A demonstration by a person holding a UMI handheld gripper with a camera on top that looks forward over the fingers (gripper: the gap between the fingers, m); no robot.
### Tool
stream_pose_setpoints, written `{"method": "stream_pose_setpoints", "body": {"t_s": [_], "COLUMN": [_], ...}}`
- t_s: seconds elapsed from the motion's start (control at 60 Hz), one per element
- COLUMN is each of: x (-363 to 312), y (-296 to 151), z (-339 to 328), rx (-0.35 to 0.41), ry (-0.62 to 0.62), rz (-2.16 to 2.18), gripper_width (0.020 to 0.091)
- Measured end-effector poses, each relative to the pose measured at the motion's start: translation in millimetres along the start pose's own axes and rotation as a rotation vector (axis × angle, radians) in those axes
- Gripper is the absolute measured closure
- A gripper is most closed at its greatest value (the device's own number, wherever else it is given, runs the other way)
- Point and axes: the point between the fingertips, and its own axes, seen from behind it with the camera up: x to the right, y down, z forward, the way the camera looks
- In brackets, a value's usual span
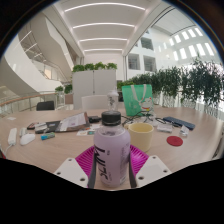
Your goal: Pour water
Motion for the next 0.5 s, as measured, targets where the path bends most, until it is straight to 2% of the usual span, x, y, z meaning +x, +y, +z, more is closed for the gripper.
{"method": "stream_pose_setpoints", "body": {"t_s": [0.1,0.183,0.283,0.333,0.45,0.5], "x": [-14.2,-49.2,-66.7,-68.6,-40.8,-29.8], "y": [1.9,-7.9,-59.5,-93.3,-130.5,-122.7], "z": [5.1,14.5,33.0,48.9,80.9,98.9], "rx": [-0.075,-0.157,-0.155,-0.153,-0.165,-0.199], "ry": [-0.022,-0.133,-0.232,-0.234,-0.278,-0.307], "rz": [0.001,0.115,0.409,0.605,1.098,1.294], "gripper_width": [0.068,0.0691,0.0687,0.0689,0.0691,0.069]}}
